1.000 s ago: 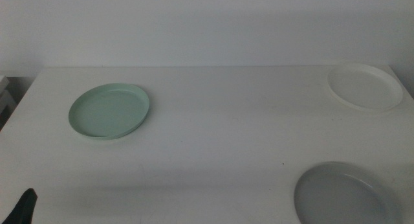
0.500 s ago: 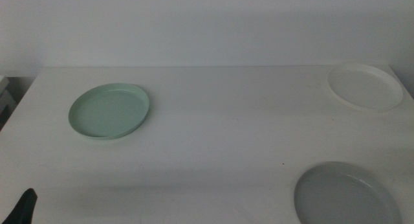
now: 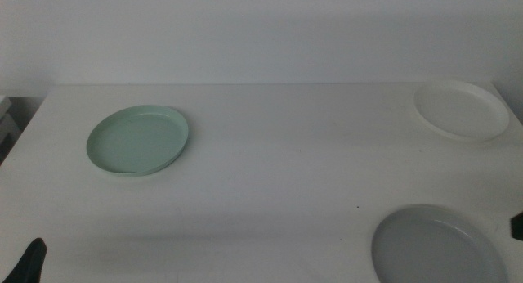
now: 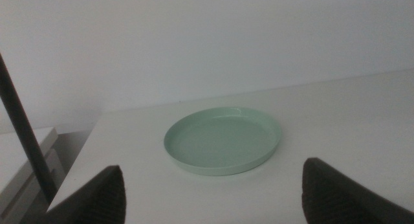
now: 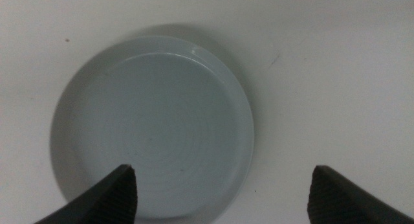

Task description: Stack the three bowls on top of each other.

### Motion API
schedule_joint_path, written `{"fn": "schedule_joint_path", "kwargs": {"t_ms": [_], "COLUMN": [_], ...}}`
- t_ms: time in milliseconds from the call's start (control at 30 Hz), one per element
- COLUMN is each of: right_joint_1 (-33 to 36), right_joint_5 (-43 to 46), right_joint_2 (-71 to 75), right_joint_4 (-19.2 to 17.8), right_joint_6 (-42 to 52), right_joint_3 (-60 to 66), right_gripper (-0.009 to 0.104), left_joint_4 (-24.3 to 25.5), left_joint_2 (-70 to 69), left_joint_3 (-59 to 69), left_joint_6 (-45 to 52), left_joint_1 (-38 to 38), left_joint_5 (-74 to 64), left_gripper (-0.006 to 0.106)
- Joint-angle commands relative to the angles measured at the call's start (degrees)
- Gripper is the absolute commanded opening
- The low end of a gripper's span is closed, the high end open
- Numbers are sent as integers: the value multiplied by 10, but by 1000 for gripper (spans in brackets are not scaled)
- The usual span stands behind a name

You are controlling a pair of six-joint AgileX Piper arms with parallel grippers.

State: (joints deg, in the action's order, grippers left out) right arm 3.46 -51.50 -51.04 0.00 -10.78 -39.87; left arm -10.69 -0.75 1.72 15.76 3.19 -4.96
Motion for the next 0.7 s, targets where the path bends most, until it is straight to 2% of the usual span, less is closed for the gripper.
{"fn": "schedule_joint_path", "kwargs": {"t_ms": [0, 167, 333, 667], "right_joint_1": [-3, -8, -58, -88], "right_joint_5": [37, 47, 72, 145], "right_joint_2": [-31, -99, -166, -302], "right_joint_4": [0, 0, 32, 46], "right_joint_6": [0, 19, 50, 77], "right_joint_3": [-21, -21, -21, -21], "right_gripper": [96, 96, 95, 83], "left_joint_4": [-2, -2, -2, -2], "left_joint_2": [-8, -8, -8, -8], "left_joint_3": [3, 3, 3, 3], "left_joint_6": [-5, -5, -5, -5], "left_joint_1": [0, 0, 0, 0], "left_joint_5": [40, 40, 40, 40], "left_gripper": [90, 90, 90, 90]}}
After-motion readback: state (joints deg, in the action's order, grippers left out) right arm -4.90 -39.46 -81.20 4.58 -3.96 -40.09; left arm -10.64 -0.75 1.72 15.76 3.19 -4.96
